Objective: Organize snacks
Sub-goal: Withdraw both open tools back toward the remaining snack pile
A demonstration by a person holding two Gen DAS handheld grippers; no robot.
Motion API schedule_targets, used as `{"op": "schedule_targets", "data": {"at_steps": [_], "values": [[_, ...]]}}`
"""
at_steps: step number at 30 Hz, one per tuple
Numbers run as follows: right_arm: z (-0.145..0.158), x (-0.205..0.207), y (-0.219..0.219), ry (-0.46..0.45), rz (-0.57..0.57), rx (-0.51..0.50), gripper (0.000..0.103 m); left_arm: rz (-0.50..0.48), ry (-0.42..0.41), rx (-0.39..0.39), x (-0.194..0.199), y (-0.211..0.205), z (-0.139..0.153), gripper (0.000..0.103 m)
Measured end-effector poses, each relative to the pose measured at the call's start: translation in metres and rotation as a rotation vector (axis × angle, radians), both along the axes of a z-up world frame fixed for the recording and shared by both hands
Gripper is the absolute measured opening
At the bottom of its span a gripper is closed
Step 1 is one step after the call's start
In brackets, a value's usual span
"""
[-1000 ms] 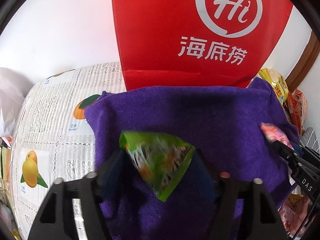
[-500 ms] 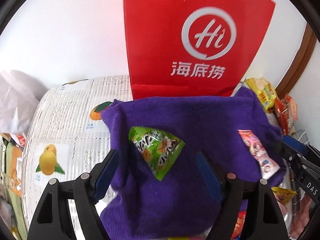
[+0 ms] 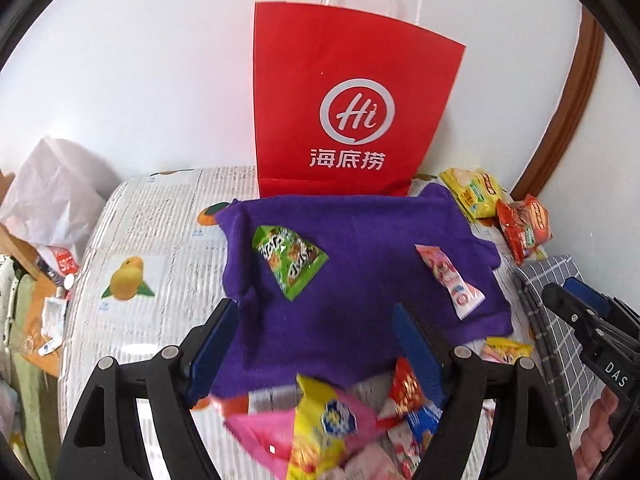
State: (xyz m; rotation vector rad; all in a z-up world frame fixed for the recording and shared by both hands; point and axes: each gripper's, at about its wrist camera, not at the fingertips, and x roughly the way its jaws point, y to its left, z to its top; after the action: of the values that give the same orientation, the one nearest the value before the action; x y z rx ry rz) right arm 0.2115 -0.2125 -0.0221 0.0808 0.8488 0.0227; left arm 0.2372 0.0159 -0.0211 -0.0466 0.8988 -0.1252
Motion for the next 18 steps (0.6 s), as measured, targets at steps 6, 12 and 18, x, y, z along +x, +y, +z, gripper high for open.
{"op": "schedule_targets", "data": {"at_steps": [6,12,18], "values": [[0.012,-0.039,-0.016,-0.027,-0.037,0.014,0.051,-0.003,-0.03,0.002,-0.038,0.0,0.014,0.078],[0.017,-0.073,-0.028,-0.048,-0.047,0.034,0.051,0.0,-0.06,0.008,-0.067,0.002,0.02,0.078],[0.015,-0.099,-0.035,-0.04,-0.049,0.029,0.051,0.04,-0.075,0.008,-0.09,0.012,0.019,0.078]]}}
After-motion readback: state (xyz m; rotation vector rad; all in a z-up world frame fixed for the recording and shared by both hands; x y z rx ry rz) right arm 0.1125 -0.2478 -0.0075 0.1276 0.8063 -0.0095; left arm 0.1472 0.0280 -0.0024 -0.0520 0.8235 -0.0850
